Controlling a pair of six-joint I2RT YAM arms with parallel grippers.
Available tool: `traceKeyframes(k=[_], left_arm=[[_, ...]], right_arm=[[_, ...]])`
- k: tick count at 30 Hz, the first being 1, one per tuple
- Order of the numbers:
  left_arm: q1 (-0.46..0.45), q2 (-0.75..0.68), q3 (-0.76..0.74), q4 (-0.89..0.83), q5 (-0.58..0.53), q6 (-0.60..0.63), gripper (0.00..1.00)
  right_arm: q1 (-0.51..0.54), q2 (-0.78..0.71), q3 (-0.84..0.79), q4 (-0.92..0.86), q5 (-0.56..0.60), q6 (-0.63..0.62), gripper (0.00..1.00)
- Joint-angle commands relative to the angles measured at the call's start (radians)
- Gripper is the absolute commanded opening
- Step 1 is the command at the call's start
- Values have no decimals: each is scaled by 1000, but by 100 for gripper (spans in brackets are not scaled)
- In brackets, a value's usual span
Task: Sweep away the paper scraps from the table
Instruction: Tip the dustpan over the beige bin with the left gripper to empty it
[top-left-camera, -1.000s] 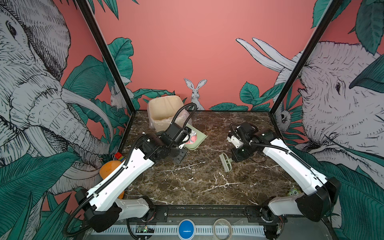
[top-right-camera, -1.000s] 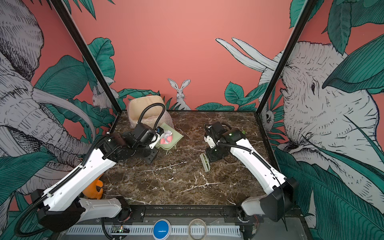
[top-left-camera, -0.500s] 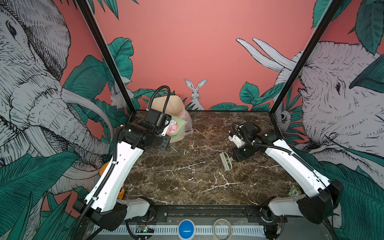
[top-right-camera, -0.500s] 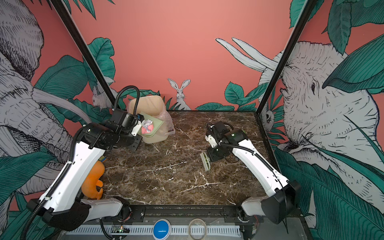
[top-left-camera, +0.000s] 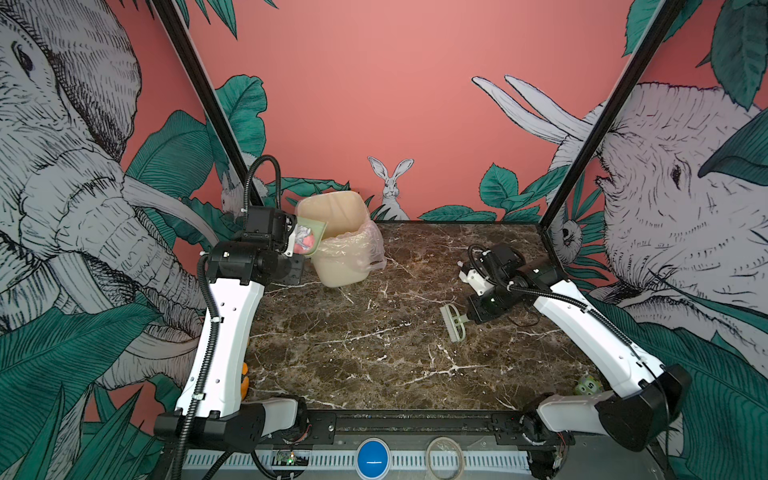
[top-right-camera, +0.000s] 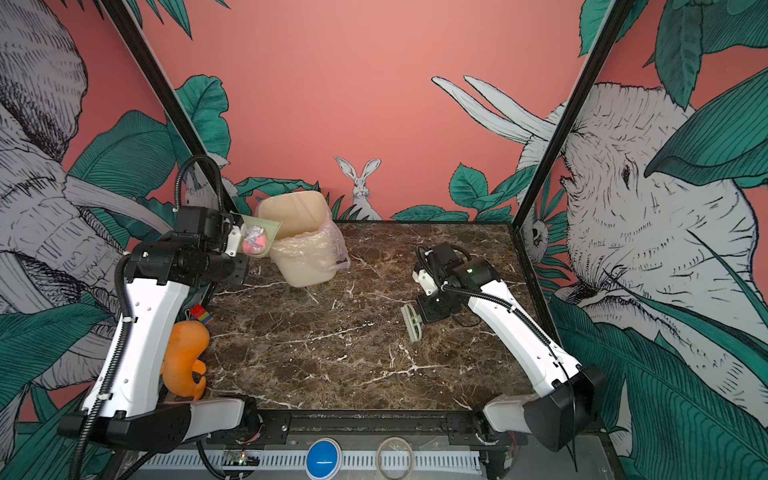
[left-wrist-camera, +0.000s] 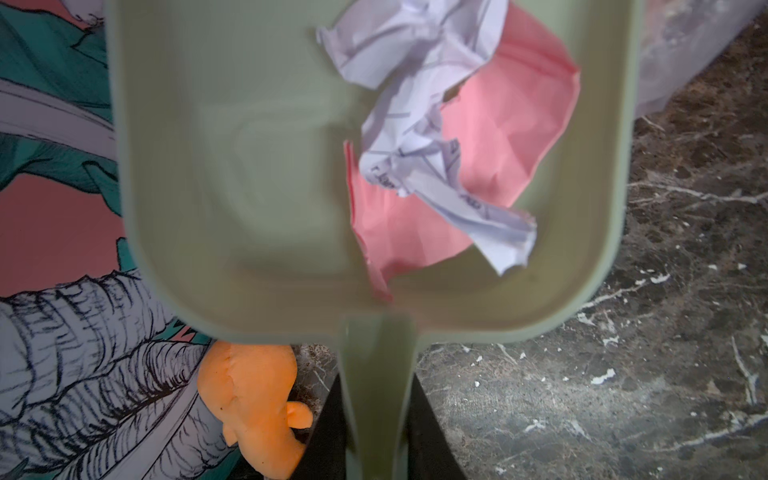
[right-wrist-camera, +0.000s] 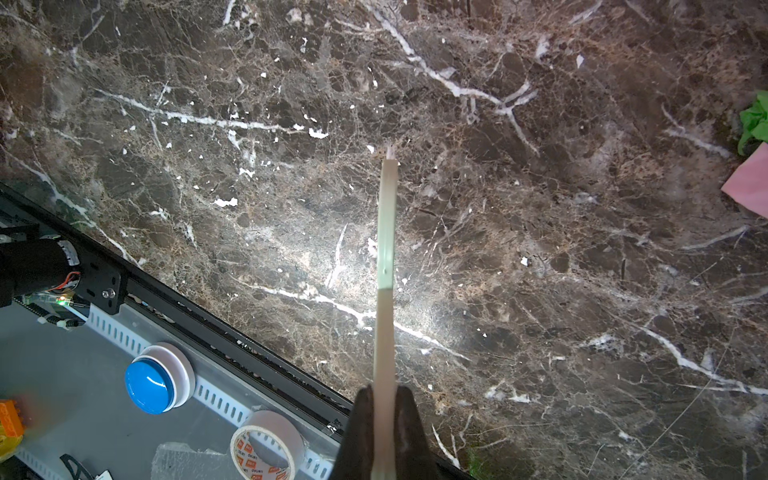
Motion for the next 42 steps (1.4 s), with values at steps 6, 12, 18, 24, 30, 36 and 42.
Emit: traceKeyframes(k=[6, 12, 18, 24, 30, 36, 42], left_arm=[[66, 124, 134, 48, 28, 70, 17], [68, 239, 263, 18, -9, 112, 18], [48, 300, 337, -5, -96, 151, 19], [-19, 357, 384, -36, -201, 186, 19], [-74, 409, 397, -35, -360, 224, 19], [-133, 457, 397, -18, -508, 268, 17], [-190, 464, 358, 41, -621, 343, 15]], right_arm=[[-11, -29, -12, -20, -15, -11, 0], [-14, -32, -13, -30, -13, -15, 0], [-15, -23, -11, -30, -17, -16, 0], [-17, -13, 3, -30, -19, -15, 0], [-17, -26, -1, -34, -12, -11, 0], [-16, -33, -4, -35, -14, -10, 0], [-17, -35, -16, -31, -13, -15, 0]])
